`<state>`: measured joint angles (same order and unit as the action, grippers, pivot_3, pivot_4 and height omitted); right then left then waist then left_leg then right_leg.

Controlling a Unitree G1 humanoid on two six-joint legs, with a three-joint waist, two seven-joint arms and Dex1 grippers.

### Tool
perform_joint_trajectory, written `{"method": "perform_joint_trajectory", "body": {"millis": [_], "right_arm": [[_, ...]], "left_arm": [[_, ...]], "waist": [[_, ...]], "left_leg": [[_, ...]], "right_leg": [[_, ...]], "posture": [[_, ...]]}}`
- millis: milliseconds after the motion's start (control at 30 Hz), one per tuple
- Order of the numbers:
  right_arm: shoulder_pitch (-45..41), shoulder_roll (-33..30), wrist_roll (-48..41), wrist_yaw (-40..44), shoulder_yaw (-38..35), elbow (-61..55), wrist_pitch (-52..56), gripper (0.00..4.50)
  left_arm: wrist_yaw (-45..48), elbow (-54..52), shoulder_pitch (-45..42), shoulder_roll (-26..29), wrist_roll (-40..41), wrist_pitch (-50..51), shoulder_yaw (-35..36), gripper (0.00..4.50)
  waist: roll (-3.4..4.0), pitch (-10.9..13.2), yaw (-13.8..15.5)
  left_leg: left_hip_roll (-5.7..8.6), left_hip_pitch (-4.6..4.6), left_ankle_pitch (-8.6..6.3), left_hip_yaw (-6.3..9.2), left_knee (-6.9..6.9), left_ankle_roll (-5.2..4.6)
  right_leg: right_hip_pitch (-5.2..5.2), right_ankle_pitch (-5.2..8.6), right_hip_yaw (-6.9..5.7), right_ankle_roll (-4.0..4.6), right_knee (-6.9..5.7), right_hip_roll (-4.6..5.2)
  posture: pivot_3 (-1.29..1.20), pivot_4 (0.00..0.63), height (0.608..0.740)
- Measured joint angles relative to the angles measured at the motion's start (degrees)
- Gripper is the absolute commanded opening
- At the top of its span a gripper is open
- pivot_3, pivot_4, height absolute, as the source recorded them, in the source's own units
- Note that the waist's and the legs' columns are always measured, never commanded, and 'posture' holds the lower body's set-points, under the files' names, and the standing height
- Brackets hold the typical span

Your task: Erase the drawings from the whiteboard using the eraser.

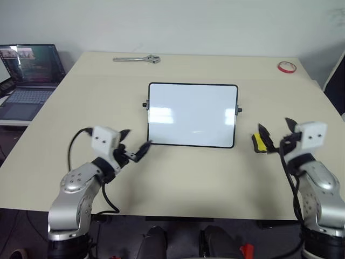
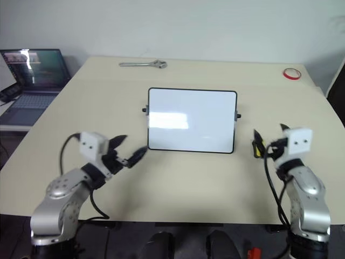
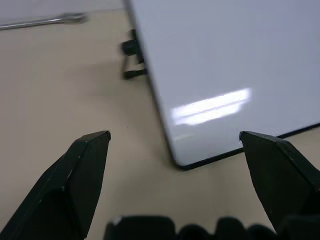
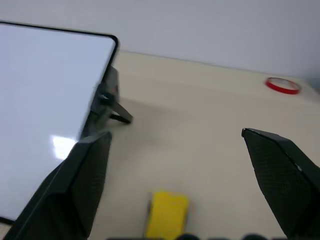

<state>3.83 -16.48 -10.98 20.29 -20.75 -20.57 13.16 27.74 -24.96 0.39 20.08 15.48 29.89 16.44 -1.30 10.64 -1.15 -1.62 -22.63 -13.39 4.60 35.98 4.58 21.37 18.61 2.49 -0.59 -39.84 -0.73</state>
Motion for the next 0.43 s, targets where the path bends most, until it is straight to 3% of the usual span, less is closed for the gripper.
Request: {"method": "perform_joint_trajectory", "body": {"millis": [133, 300, 433], "right_arm": [[8.69, 2.84, -0.64, -0.13, 0.15, 0.59, -1.94, 4.47], [16.07, 3.11, -6.22, 2.15, 1.75, -9.26, -1.19, 4.47], [18.01, 1.98, -8.58, 3.45, 2.31, -10.65, 0.57, 4.47]], "left_arm": [[-3.97, -0.07, 1.07, -3.16, -1.03, -2.81, -1.92, 4.50], [-9.16, -2.28, 1.98, -7.03, -2.38, -3.75, -5.82, 4.50], [-14.59, -4.38, 4.43, -9.64, -4.27, -3.76, -6.14, 4.50]], "waist": [[0.03, 0.01, -0.29], [0.10, -0.05, -0.87], [0.10, -0.05, -0.74]], "left_leg": [[0.00, 0.09, 0.01, -0.09, 0.04, 0.01], [0.00, 0.23, 0.00, -0.14, 0.00, 0.02], [0.02, 0.23, 0.00, -0.14, 0.01, 0.01]], "right_leg": [[-0.02, 0.00, 0.11, -0.01, -0.08, 0.03], [-0.07, 0.13, 0.19, -0.19, -0.09, -0.14], [-0.07, 0.14, 0.19, -0.19, -0.08, -0.13]], "posture": [[0.00, 0.150, 0.740], [0.00, 0.150, 0.740], [0.00, 0.150, 0.740]]}}
